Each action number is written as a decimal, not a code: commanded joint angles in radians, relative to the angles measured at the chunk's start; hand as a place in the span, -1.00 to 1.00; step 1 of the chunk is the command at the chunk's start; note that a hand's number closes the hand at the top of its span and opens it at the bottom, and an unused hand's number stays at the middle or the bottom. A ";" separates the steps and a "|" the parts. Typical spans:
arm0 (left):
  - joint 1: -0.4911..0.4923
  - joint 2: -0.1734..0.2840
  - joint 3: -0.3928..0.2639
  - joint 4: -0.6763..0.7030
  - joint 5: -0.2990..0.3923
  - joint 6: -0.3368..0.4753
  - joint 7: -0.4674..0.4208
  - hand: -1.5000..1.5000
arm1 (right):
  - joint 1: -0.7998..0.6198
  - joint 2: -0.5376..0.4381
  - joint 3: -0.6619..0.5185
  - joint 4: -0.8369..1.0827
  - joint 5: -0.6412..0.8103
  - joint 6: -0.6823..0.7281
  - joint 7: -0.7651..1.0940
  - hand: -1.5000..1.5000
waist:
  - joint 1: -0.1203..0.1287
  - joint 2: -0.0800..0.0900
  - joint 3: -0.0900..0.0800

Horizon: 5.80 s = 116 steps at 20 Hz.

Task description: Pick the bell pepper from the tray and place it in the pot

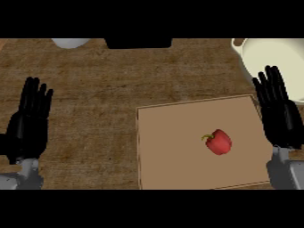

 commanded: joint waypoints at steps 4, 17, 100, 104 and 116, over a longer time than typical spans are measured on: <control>-0.049 0.099 -0.020 0.003 -0.069 -0.041 0.030 0.00 | -0.207 -0.157 0.147 -0.008 0.050 0.332 -0.083 1.00 | 0.093 0.009 -0.010; -0.161 0.142 -0.039 0.051 -0.094 -0.053 0.170 0.00 | -0.394 -0.390 0.251 0.290 0.373 0.662 -0.883 -1.00 | 0.065 0.014 -0.010; -0.053 -0.032 0.170 -0.015 -0.310 -0.195 0.226 0.00 | 0.362 -0.602 0.206 -0.059 1.157 0.335 -0.924 1.00 | -0.036 -0.012 -0.016; -0.034 0.003 0.211 -0.067 -0.261 -0.221 0.274 0.00 | 0.406 -0.569 0.033 -0.130 0.872 0.388 -0.905 1.00 | -0.043 -0.018 -0.017; -0.158 -0.030 0.183 0.037 -0.294 -0.218 0.253 0.00 | 0.318 -0.624 -0.396 -0.142 0.273 0.538 -0.609 1.00 | 0.007 -0.003 -0.015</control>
